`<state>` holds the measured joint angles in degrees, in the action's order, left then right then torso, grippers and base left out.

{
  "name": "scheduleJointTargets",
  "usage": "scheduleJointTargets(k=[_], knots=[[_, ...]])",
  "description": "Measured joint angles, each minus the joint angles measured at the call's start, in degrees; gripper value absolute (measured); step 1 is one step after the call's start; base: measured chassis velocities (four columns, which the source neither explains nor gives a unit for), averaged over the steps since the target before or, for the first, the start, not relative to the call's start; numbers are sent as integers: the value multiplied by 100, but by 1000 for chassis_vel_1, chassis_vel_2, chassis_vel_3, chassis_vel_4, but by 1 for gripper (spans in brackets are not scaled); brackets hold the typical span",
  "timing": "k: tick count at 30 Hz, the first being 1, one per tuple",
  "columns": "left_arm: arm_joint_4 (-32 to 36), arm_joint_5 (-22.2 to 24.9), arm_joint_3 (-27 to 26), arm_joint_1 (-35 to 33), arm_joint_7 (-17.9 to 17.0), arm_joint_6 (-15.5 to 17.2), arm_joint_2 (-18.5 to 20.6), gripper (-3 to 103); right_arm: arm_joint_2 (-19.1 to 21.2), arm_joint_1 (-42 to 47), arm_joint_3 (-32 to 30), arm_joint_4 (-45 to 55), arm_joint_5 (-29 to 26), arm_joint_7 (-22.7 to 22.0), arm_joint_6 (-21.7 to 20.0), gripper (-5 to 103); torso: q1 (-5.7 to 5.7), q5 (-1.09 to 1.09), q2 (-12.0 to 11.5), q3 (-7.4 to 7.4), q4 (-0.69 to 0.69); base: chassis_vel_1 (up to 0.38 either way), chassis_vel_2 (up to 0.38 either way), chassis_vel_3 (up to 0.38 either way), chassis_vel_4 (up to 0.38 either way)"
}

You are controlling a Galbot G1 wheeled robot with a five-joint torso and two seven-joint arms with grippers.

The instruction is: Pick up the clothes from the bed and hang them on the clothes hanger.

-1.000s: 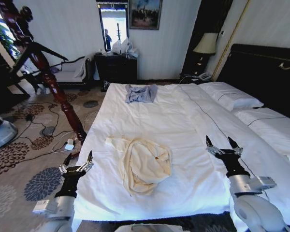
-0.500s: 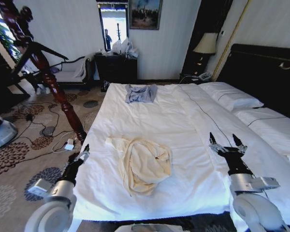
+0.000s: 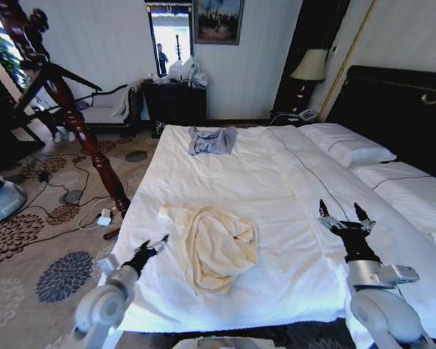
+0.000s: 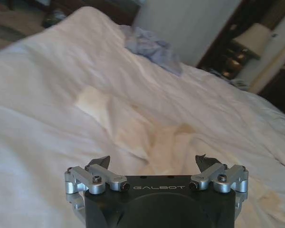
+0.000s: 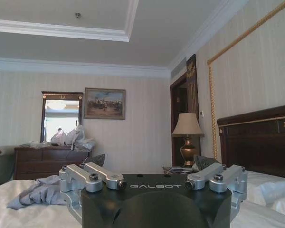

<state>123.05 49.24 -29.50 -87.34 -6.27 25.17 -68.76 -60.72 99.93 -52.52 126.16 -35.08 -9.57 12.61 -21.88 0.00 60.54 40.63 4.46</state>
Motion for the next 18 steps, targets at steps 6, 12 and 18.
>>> scheduleJointTargets(k=[6, 12, 18], knots=[[-427, -399, 518, 305, 76, -261, -321, 100, -115, 18, 0, -87, 99, 32, 37, 100, 0, 1, 0, 0, 0, 0, 0, 0, 0], [-804, -777, 883, 499, 51, -371, -882, 100, -183, 5, 36, -162, 180, 41, 37, 100, 0, 0, 0, 0, -1, 0, 0, 0, 0], [-1028, -970, 971, 556, -101, -450, -1314, 100, -231, -1, 63, -216, 210, 81, 37, 100, 0, 1, 0, 0, -1, 0, 0, 0, 0]])
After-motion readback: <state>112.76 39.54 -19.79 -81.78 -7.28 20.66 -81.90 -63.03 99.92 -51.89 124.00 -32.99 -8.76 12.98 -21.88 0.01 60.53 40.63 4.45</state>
